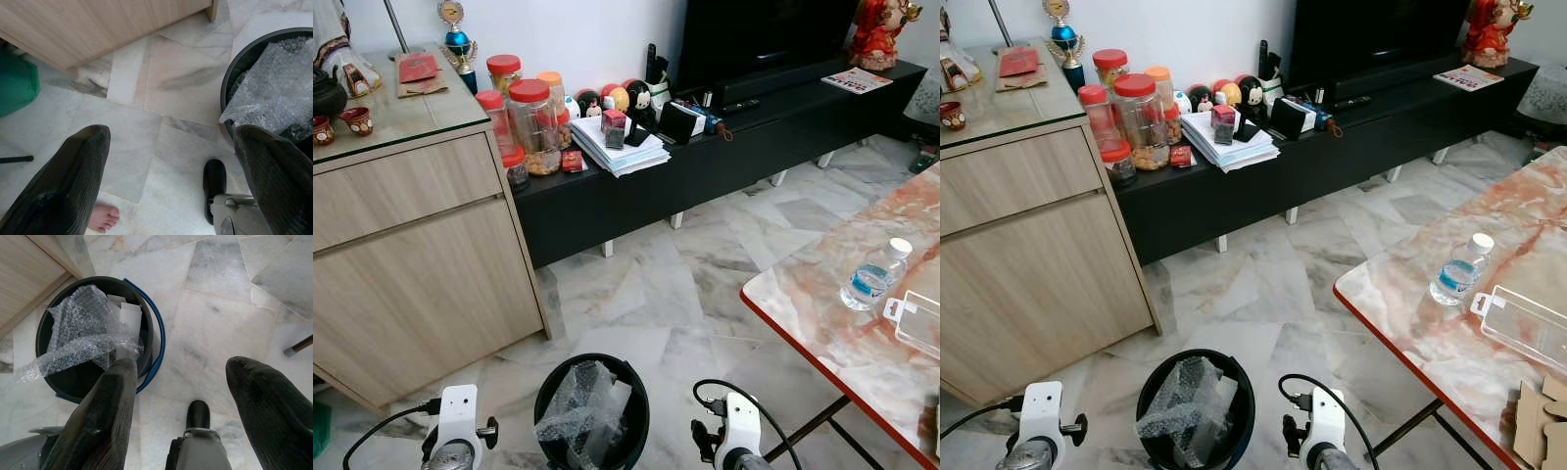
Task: Picking trash to rubbish bin
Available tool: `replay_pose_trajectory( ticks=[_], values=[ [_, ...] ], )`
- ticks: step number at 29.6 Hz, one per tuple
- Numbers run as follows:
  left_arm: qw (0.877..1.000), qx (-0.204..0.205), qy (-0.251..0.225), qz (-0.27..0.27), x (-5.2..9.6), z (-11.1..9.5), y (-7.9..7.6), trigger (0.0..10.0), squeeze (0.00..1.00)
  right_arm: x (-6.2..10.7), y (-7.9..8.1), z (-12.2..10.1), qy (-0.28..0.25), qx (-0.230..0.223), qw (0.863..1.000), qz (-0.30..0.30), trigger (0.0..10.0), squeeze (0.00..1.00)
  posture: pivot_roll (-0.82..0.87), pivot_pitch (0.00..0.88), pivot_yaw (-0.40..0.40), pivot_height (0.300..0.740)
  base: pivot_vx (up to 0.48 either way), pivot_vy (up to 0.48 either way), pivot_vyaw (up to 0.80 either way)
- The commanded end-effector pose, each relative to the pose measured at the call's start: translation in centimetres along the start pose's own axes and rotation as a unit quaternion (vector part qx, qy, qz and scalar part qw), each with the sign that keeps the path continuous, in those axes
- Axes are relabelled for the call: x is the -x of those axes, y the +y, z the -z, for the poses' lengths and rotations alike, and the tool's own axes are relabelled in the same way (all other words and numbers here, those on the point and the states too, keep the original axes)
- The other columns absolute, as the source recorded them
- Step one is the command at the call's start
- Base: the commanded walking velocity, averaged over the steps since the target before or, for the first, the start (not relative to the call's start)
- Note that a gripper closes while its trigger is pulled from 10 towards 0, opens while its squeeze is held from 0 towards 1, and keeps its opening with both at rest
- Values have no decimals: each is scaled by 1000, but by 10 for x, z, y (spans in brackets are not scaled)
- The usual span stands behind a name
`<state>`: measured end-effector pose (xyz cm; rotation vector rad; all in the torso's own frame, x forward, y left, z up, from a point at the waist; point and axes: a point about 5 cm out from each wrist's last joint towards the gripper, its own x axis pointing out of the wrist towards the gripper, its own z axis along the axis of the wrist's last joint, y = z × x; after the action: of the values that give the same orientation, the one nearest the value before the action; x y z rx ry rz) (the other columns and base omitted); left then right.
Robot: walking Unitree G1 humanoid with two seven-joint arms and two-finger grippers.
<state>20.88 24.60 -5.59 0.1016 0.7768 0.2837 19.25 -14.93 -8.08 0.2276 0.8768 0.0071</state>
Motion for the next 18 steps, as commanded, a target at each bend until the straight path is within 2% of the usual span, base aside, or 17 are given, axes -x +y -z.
replay_pose_trajectory(
  ticks=[1,6,8,18],
  values=[
    [1000,-3,8,-8,0,1,2,10000,0,0,1,-2,-5,-3,1000,0,10000,0,62,33,-37,740,0,0,0],
    [1000,-12,20,-14,1,5,3,10000,0,0,1,-2,-6,-4,1000,0,10000,0,60,33,-37,740,0,0,0],
    [1000,0,13,-12,1,4,3,10000,0,0,0,-2,-6,-4,1000,0,10000,0,60,34,-38,740,0,0,0],
    [1000,-7,16,-9,1,5,2,10000,0,0,-1,-2,-5,-2,1000,2,10000,0,54,37,-40,740,0,0,0]
  ],
)
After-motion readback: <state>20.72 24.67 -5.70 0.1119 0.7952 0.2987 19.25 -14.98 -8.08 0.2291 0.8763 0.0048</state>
